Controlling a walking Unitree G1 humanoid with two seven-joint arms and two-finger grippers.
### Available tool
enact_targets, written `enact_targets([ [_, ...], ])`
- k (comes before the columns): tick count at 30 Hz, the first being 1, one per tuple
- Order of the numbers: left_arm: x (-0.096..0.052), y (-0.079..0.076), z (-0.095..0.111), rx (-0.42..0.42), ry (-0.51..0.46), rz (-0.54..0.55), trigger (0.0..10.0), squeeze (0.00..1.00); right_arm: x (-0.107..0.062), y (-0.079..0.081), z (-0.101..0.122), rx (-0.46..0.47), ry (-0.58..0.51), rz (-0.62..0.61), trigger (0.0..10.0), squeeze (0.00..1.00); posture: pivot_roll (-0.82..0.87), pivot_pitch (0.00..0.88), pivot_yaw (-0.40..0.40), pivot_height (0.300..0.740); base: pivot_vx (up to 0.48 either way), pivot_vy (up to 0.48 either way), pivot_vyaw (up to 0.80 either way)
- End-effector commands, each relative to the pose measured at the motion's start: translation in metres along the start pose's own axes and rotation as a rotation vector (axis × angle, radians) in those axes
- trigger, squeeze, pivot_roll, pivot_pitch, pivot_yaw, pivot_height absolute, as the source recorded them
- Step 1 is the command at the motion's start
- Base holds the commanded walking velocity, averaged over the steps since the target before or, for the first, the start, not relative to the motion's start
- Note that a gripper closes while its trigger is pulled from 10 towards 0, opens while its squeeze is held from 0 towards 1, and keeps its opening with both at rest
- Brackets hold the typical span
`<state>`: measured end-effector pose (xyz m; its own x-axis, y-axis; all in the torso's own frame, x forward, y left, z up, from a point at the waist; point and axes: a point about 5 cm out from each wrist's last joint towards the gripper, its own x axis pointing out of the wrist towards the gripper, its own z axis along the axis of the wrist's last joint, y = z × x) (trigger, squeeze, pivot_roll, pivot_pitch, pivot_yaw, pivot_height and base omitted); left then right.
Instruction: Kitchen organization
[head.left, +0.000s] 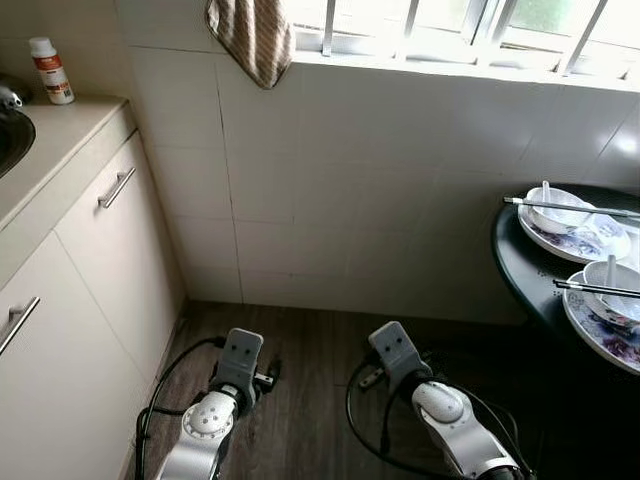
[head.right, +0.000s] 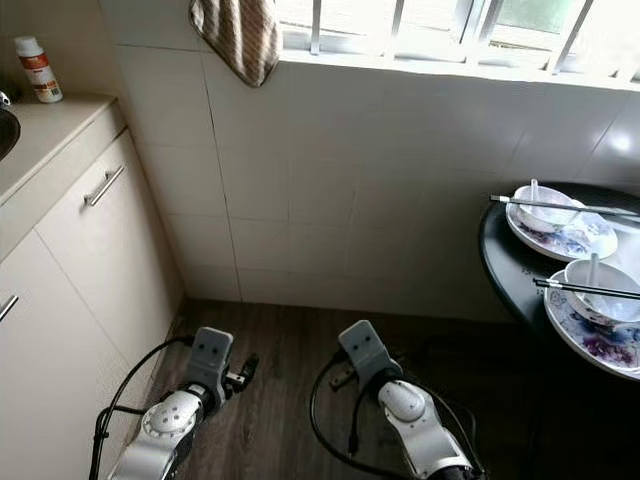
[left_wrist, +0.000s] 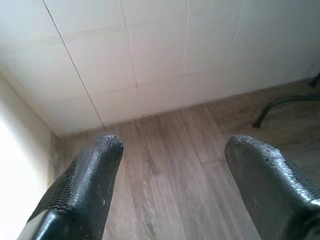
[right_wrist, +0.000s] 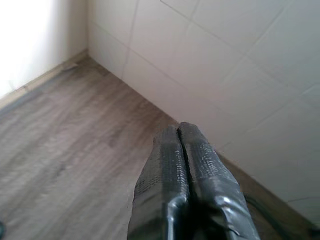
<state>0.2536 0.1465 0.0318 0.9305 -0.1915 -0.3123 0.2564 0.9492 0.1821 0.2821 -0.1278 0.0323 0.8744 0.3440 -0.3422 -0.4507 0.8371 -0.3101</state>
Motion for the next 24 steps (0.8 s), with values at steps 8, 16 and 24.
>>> enact_targets([
  [8,-0.005,0.019,0.031,-0.027,-0.222,0.128,10.0,0.00,-0.004,-0.054,0.047,-0.169,-0.226,-0.395,10.0,0.00,0.10,0.000,-0.066,0.740,0.000,0.000,0.00],
  [16,-0.010,0.003,0.029,0.003,-0.242,0.040,10.0,0.00,-0.006,-0.050,0.048,-0.340,-0.252,-0.371,10.0,0.00,0.10,0.000,-0.065,0.740,0.000,0.000,0.00],
  [24,-0.007,0.004,0.024,-0.015,-0.209,0.039,10.0,0.00,-0.006,-0.041,0.049,-0.288,-0.294,-0.292,10.0,0.00,0.10,0.000,-0.065,0.740,0.000,-0.218,0.00],
])
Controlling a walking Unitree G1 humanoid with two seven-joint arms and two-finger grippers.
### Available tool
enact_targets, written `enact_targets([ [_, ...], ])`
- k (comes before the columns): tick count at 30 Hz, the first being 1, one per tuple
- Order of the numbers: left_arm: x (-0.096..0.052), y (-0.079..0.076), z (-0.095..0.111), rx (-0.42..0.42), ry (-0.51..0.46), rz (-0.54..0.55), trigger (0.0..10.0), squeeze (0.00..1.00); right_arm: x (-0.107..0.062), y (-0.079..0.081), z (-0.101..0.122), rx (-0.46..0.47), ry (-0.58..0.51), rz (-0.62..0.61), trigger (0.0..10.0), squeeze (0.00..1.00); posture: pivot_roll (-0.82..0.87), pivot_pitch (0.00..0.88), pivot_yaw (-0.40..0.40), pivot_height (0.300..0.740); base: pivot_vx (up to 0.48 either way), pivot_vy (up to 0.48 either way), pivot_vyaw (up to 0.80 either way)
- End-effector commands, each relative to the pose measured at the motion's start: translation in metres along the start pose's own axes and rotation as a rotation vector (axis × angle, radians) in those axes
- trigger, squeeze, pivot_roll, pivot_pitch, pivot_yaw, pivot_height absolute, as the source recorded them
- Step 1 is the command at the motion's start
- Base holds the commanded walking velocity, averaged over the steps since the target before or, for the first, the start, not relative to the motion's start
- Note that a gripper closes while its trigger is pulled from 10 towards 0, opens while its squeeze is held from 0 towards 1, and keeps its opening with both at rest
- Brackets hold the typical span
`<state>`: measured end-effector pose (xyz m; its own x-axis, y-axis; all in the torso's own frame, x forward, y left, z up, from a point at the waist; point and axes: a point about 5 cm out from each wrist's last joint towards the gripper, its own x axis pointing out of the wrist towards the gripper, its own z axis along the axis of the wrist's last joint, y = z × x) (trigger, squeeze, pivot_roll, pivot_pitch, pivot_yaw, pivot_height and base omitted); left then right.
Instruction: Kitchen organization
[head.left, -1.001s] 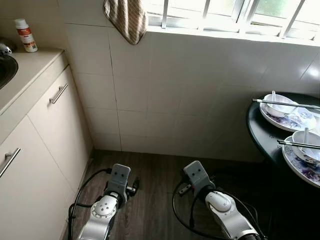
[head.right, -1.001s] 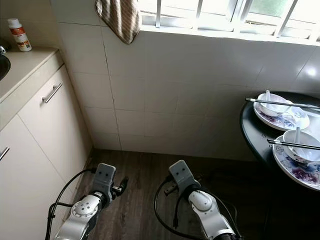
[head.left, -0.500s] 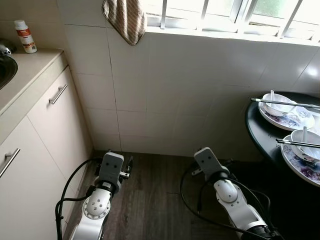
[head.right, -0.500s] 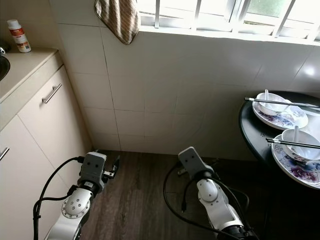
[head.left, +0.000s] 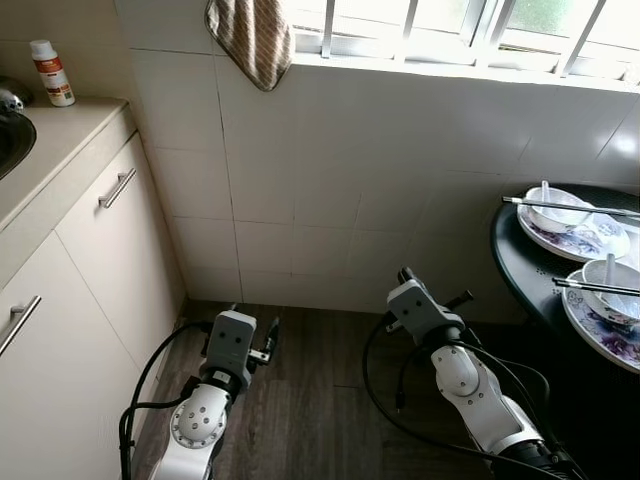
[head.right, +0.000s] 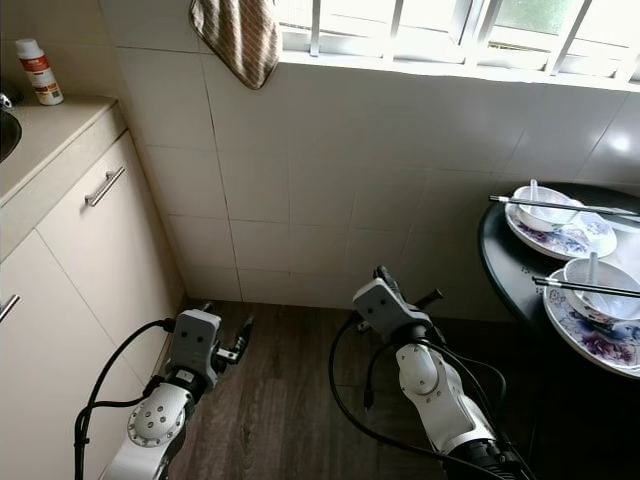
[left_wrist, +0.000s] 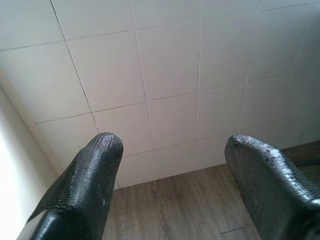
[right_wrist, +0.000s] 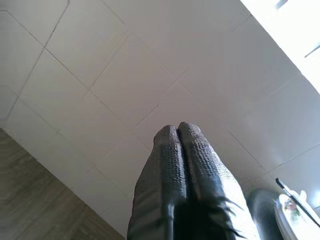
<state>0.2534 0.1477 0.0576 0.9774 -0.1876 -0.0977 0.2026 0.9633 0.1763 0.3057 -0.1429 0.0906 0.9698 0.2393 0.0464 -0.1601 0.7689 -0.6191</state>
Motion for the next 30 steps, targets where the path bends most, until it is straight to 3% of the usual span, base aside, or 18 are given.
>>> enact_targets([
  [1,0.002,-0.002,-0.001,-0.002,0.009,-0.013,10.0,0.00,-0.002,0.000,0.001,0.037,-0.017,0.012,10.0,0.65,0.10,0.000,-0.065,0.740,0.000,0.000,0.00],
  [2,0.002,-0.001,-0.002,-0.004,0.017,-0.012,10.0,0.00,-0.002,0.000,0.002,0.049,-0.025,0.025,10.0,1.00,0.10,0.000,-0.065,0.740,0.000,0.000,0.00],
  [6,0.003,0.000,-0.003,-0.009,0.032,-0.004,10.0,0.00,-0.003,-0.002,0.004,0.042,-0.041,0.022,10.0,1.00,0.10,0.000,-0.065,0.740,0.000,0.000,0.00],
  [10,0.004,0.000,-0.005,-0.005,0.043,-0.002,10.0,0.00,-0.003,-0.002,0.003,0.046,-0.038,0.026,10.0,1.00,0.10,0.000,-0.066,0.740,0.000,-0.480,0.00],
  [11,0.005,0.000,-0.005,-0.003,0.046,-0.001,10.0,0.17,-0.003,-0.002,0.003,0.052,-0.038,0.033,10.0,1.00,0.10,0.000,-0.066,0.740,0.000,-0.480,0.00],
  [12,0.005,0.000,-0.005,-0.003,0.046,-0.001,10.0,0.17,-0.003,-0.002,0.003,0.054,-0.039,0.036,10.0,1.00,0.10,0.000,-0.066,0.740,0.000,-0.480,0.00],
  [13,0.005,0.000,-0.005,-0.002,0.049,-0.001,10.0,0.45,-0.003,-0.002,0.003,0.055,-0.043,0.040,10.0,1.00,0.10,0.000,-0.067,0.740,0.000,-0.480,0.00],
  [14,0.005,0.000,-0.006,-0.002,0.051,0.000,10.0,0.49,-0.004,-0.002,0.003,0.057,-0.047,0.044,10.0,1.00,0.10,0.000,-0.067,0.740,0.000,-0.480,0.00],
  [16,0.005,0.000,-0.006,-0.002,0.054,0.002,10.0,0.47,-0.004,-0.001,0.004,0.057,-0.051,0.047,10.0,1.00,0.10,0.000,-0.068,0.740,0.000,-0.480,0.00],
  [17,0.005,0.000,-0.007,-0.005,0.057,0.005,10.0,0.36,-0.004,-0.001,0.004,0.060,-0.053,0.051,10.0,1.00,0.10,0.000,-0.068,0.740,0.000,-0.480,0.00],
  [18,0.006,0.001,-0.007,-0.013,0.062,0.010,10.0,0.09,-0.005,0.000,0.004,0.060,-0.054,0.055,10.0,1.00,0.10,0.000,-0.070,0.740,0.000,-0.480,0.00],
  [19,0.006,0.001,-0.007,-0.013,0.062,0.010,10.0,0.09,-0.005,0.000,0.004,0.060,-0.054,0.055,10.0,1.00,0.10,0.000,-0.070,0.740,0.000,-0.480,0.00],
  [20,0.006,0.001,-0.008,-0.019,0.065,0.012,10.0,0.01,-0.005,0.000,0.003,0.058,-0.055,0.055,10.0,1.00,0.09,0.000,-0.071,0.740,0.000,-0.480,0.00],
  [25,0.006,0.000,-0.006,-0.044,0.046,0.009,10.0,0.00,-0.006,0.002,0.003,0.046,-0.055,0.066,10.0,1.00,0.09,0.000,-0.072,0.740,0.000,-0.448,0.00],
  [29,0.005,0.001,-0.006,-0.068,0.050,0.020,10.0,0.00,-0.006,0.008,0.004,0.038,-0.060,0.087,10.0,1.00,0.09,0.000,-0.073,0.740,0.000,0.000,0.00],
  [30,0.006,0.002,-0.007,-0.074,0.054,0.021,10.0,0.00,-0.007,0.010,0.005,0.047,-0.063,0.102,10.0,0.00,0.09,0.000,-0.073,0.740,0.000,0.000,0.00],
])
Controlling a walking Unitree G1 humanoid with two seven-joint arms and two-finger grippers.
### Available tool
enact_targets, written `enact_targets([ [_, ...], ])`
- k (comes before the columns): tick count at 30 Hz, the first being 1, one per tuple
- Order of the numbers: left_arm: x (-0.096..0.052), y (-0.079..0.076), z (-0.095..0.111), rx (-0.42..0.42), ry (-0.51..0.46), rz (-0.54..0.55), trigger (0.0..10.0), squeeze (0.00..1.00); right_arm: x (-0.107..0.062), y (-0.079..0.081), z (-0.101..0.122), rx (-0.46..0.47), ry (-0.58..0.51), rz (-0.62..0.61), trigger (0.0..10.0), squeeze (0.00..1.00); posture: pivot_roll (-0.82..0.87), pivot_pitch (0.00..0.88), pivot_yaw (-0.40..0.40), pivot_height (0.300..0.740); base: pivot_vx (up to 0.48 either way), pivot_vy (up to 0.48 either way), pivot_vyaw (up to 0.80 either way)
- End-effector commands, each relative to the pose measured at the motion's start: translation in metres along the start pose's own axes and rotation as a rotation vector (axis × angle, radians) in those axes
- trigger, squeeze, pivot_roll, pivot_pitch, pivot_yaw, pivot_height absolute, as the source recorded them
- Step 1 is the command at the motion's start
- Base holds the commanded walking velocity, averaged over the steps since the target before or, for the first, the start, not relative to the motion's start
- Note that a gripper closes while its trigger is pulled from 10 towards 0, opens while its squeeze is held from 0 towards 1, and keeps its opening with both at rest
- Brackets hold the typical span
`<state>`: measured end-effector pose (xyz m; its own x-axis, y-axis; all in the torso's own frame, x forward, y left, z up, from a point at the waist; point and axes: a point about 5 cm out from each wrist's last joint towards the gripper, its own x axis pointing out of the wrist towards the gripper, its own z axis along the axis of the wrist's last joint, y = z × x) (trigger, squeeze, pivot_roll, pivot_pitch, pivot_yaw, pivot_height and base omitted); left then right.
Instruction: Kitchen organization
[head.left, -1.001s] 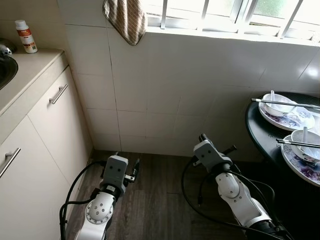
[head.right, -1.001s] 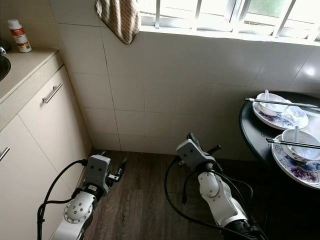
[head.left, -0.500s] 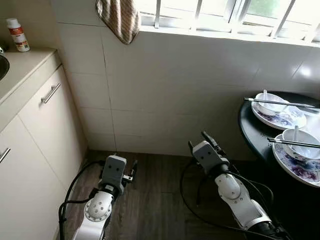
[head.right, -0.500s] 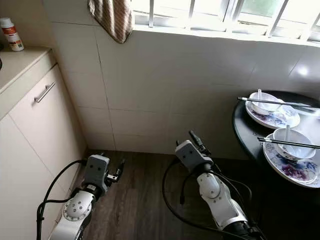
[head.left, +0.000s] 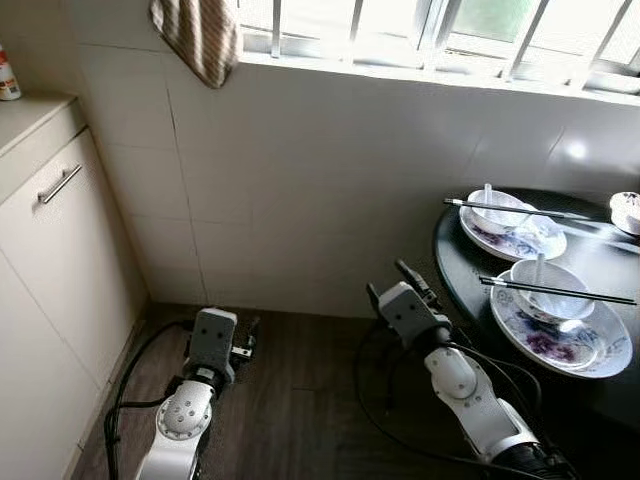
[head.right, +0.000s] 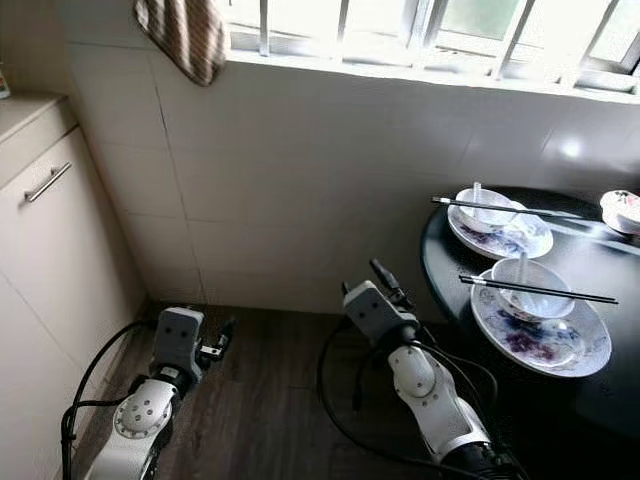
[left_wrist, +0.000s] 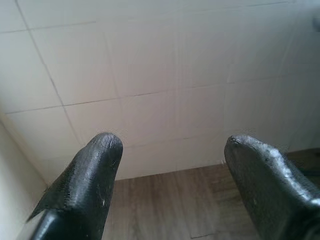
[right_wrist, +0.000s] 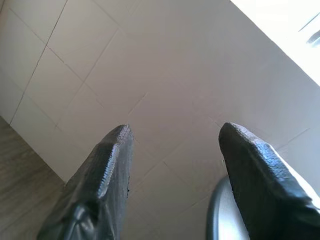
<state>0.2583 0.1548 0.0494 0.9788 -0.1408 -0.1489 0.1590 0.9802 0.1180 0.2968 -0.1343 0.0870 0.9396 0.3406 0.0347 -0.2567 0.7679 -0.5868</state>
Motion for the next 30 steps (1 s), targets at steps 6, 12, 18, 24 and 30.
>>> enact_targets([
  [6,0.002,-0.005,0.002,-0.012,-0.001,-0.018,10.0,0.00,0.001,-0.001,0.000,-0.031,0.006,0.009,10.0,0.00,0.09,0.000,-0.072,0.740,0.000,0.000,0.00],
  [12,0.002,-0.003,0.003,-0.064,-0.012,-0.008,10.0,0.00,0.001,-0.001,0.001,-0.051,-0.010,0.015,10.0,0.00,0.09,0.000,-0.074,0.740,0.049,0.000,0.00],
  [18,0.003,-0.003,0.004,-0.071,-0.012,-0.009,10.0,0.00,-0.001,0.012,0.014,0.002,-0.104,0.115,10.0,0.00,0.09,0.000,-0.075,0.740,0.339,0.000,0.00],
  [24,0.004,-0.003,0.004,-0.077,-0.012,-0.013,10.0,0.00,-0.004,0.021,0.016,0.044,-0.119,0.188,10.0,0.00,0.09,0.000,-0.076,0.740,0.358,0.000,0.00],
  [30,0.004,-0.004,0.004,-0.077,-0.008,-0.021,10.0,0.00,-0.004,0.021,0.012,0.054,-0.104,0.191,10.0,0.00,0.08,0.000,-0.075,0.740,0.311,0.000,0.00],
])
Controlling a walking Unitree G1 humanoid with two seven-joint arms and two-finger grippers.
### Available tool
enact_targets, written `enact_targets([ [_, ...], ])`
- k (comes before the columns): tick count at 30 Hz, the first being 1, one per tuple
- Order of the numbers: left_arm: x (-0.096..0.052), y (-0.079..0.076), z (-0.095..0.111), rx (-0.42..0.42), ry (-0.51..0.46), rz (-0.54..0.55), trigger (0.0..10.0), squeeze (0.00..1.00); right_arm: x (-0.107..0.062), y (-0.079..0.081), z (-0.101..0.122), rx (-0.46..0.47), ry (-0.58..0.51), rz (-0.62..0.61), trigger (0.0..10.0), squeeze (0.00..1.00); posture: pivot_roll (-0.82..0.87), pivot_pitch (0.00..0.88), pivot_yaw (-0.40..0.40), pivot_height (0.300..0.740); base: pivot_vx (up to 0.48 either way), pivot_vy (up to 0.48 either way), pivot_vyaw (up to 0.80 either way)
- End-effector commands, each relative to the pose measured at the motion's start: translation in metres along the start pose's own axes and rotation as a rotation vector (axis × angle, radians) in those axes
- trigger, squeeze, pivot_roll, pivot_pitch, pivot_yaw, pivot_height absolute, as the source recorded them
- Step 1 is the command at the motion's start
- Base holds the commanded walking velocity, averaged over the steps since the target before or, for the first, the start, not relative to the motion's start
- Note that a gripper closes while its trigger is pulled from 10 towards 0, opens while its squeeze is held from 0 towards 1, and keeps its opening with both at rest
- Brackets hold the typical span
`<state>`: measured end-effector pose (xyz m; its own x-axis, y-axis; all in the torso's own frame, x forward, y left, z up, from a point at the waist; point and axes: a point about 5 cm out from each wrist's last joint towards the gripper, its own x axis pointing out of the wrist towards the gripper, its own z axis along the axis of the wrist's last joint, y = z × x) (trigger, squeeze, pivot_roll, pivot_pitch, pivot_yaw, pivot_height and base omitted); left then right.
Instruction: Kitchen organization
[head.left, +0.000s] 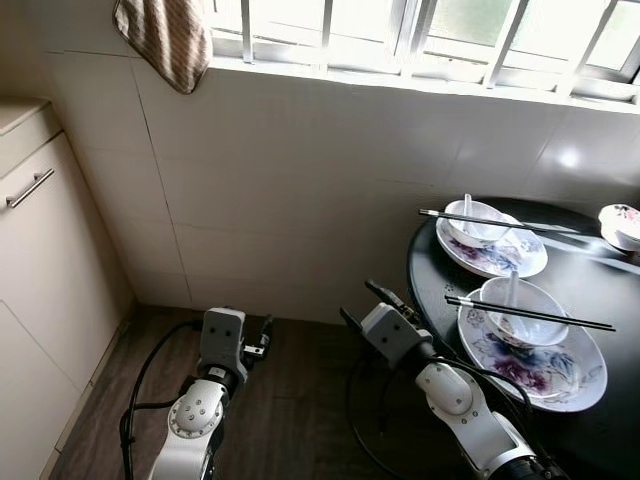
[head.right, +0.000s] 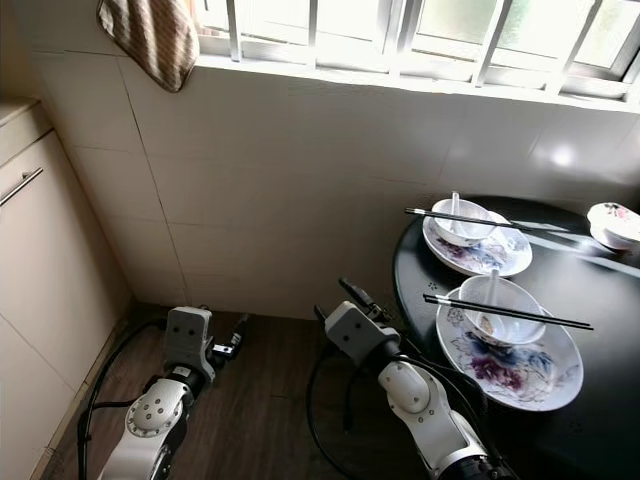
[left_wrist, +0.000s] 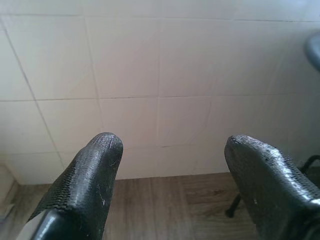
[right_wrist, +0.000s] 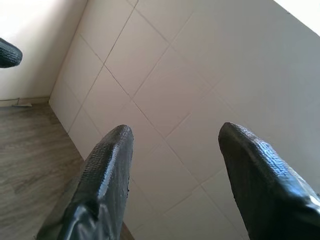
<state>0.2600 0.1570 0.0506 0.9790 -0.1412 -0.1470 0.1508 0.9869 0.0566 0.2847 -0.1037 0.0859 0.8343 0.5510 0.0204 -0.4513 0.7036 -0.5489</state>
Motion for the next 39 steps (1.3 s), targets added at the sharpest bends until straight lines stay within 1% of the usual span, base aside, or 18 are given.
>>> enact_targets([
  [1,0.003,-0.007,0.003,-0.015,-0.010,-0.026,10.0,0.00,-0.006,-0.006,-0.005,0.004,0.019,-0.010,10.0,0.00,0.08,0.000,-0.073,0.740,0.000,0.000,0.00],
  [6,0.004,-0.008,0.002,-0.011,0.002,-0.032,10.0,0.00,-0.006,-0.007,-0.007,0.016,0.028,-0.010,10.0,0.00,0.08,0.000,-0.071,0.740,0.000,0.000,0.00],
  [14,0.005,-0.006,0.003,-0.021,-0.005,-0.037,10.0,0.00,-0.005,-0.006,-0.008,0.019,0.035,-0.018,10.0,0.00,0.07,0.000,-0.052,0.740,0.000,0.000,0.00],
  [17,0.007,-0.005,0.004,-0.032,-0.002,-0.051,10.0,0.00,-0.007,-0.006,-0.008,0.014,0.036,-0.027,10.0,0.00,0.06,0.000,-0.041,0.740,0.000,0.000,0.00],
  [21,0.010,-0.006,0.004,-0.026,0.003,-0.063,10.0,0.00,-0.007,-0.007,-0.007,0.000,0.038,-0.041,10.0,0.00,0.06,0.000,-0.034,0.740,0.000,0.000,0.00],
  [24,0.011,-0.006,0.004,-0.029,0.005,-0.074,10.0,0.00,-0.008,-0.007,-0.008,-0.023,0.050,-0.059,10.0,0.00,0.05,0.000,-0.024,0.740,0.000,0.393,0.00],
  [29,0.012,-0.008,0.004,-0.033,0.011,-0.090,10.0,0.00,-0.010,-0.009,-0.010,-0.024,0.061,-0.077,10.0,0.00,0.04,0.000,-0.013,0.740,0.000,0.437,0.00],
  [32,0.013,-0.008,0.005,-0.035,0.004,-0.089,10.0,0.00,-0.010,-0.012,-0.011,-0.025,0.071,-0.097,10.0,0.00,0.02,0.000,0.009,0.740,-0.085,0.000,0.00],
  [35,0.013,-0.007,0.004,-0.046,0.010,-0.093,10.0,0.00,-0.009,-0.017,-0.013,-0.038,0.098,-0.125,10.0,0.00,0.01,0.000,0.009,0.740,0.000,0.000,0.00],
  [39,0.014,-0.007,0.003,-0.050,0.017,-0.097,10.0,0.00,-0.009,-0.019,-0.014,-0.041,0.110,-0.141,10.0,0.00,0.01,0.000,0.010,0.740,0.000,0.000,0.00],
])
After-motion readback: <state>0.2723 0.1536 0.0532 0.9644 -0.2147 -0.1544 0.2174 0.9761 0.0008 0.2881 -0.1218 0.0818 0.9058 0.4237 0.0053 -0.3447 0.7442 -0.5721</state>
